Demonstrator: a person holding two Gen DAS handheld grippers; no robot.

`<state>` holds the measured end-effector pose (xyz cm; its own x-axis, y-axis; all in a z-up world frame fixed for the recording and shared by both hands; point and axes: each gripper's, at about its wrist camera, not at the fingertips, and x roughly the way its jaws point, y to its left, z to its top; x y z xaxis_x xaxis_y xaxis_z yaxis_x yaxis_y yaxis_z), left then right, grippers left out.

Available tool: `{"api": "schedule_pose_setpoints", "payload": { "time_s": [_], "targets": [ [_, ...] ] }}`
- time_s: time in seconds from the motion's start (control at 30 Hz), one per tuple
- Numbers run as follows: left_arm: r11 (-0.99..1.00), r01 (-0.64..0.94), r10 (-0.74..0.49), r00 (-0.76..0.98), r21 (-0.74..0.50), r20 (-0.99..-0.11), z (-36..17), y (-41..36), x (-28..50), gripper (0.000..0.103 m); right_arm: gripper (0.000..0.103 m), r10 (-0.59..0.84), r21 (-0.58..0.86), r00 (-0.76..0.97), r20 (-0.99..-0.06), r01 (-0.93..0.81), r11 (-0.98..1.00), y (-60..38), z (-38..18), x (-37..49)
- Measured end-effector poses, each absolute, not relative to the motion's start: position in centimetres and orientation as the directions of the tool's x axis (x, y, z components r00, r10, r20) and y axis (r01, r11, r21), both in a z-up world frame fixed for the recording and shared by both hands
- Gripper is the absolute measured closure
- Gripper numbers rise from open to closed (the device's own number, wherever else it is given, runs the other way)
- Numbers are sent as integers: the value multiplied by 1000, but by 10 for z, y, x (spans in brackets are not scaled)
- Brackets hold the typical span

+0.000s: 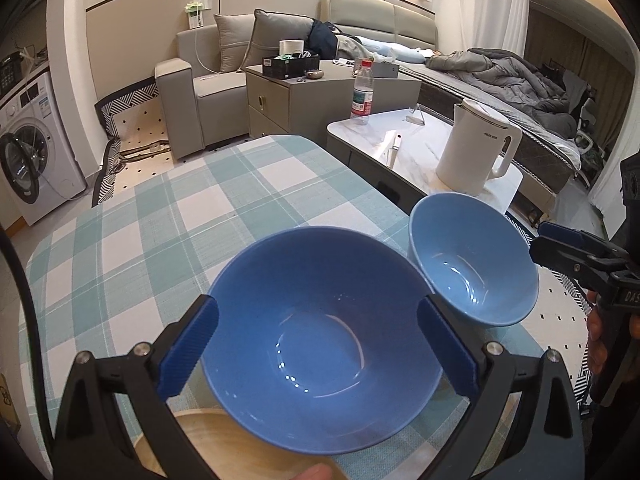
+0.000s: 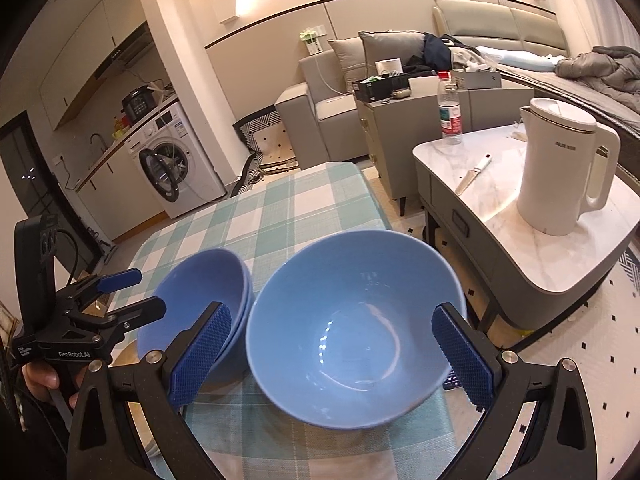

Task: Organize plates and bowls
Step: 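Pull both tools back from the nested bowls toward the remaining blue bowl, then bring both open tools down to the rim of the separate blue bowl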

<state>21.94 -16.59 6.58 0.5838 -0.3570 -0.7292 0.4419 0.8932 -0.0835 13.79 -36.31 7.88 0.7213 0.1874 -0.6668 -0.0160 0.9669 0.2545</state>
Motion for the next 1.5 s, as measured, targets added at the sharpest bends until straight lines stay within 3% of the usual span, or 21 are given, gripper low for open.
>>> {"api": "schedule_pose_setpoints", "payload": {
  "time_s": [0.27,1.13,1.33,1.5],
  "targets": [
    [879,471,-371,577,-75,-728,69,-181,224,3,1,120,235,718,-686,62,970,-383,73,138],
    [822,563,-438,540,-78,-718,68,-221,227,8,1,100,231,687,-720,101,968,-398,52,146],
    [804,586,-465,511,-104,-723,65,-231,226,25,1,106,238,677,-728,104,966,-402,47,147],
    [791,593,-492,472,-149,-732,60,-237,229,55,1,113,248,675,-729,106,963,-404,44,145]
  ]
}}
